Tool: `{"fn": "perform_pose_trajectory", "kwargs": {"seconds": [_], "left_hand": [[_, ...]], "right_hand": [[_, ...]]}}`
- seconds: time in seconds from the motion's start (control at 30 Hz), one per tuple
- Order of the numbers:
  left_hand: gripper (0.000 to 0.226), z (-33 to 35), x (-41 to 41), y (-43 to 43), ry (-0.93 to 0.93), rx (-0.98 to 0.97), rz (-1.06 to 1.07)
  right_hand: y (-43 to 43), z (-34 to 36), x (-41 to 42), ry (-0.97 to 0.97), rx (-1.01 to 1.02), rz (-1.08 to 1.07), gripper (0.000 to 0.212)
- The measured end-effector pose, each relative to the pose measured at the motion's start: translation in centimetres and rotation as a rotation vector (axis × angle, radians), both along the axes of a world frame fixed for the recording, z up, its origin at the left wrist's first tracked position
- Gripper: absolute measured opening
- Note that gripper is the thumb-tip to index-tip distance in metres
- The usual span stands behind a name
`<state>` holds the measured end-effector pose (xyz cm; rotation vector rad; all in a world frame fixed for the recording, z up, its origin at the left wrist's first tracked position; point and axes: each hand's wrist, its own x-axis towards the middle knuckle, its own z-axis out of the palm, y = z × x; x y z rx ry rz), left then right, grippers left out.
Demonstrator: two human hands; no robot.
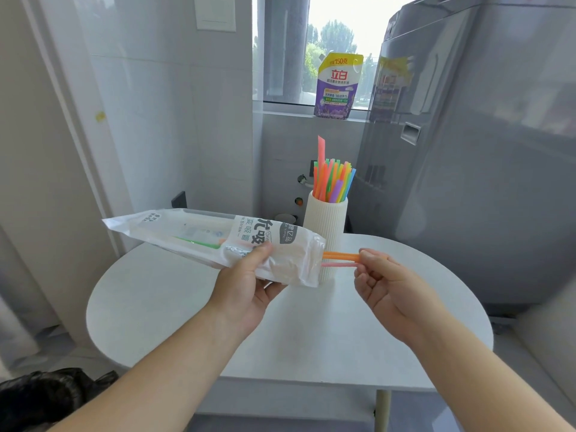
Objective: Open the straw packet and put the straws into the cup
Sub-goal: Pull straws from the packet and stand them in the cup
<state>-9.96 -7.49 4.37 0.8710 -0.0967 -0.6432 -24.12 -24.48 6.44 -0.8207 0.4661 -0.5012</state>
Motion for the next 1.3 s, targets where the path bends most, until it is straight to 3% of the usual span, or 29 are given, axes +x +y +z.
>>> {"fn": "perform_pose_trajectory", "kwargs": {"seconds": [0.27,0.67,0.87,1.03,1.3], "left_hand": [[0.035,0.1,-0.7,-0.3,0.023,-0.002,-0.003],[0.035,0.2,-1.3,-0.7,0.065,-0.032,-0.008],[0.020,0.3,-0.6,-0.4,0.122,-0.060,0.011],[0.021,-0.1,1.2,0.4,0.169,-0.056,0.072],[0.025,-0.5,2.4,0.9,0.199,-0.104,0.152]], "right_hand": [[1.4,0.0,0.3,-0.052,0.048,-0.014,0.014],[3.5,-0.3,2.0,0.003,-0.139,-0.103,0.022],[1.6,1.1,1.6,-0.010,-0.275,-0.147,0.024],[-0.6,3.2,0.8,-0.029,-0.381,-0.238,0.023],[-2.4,8.6,-1.2,-0.045,-0.750,-0.493,0.014]]}}
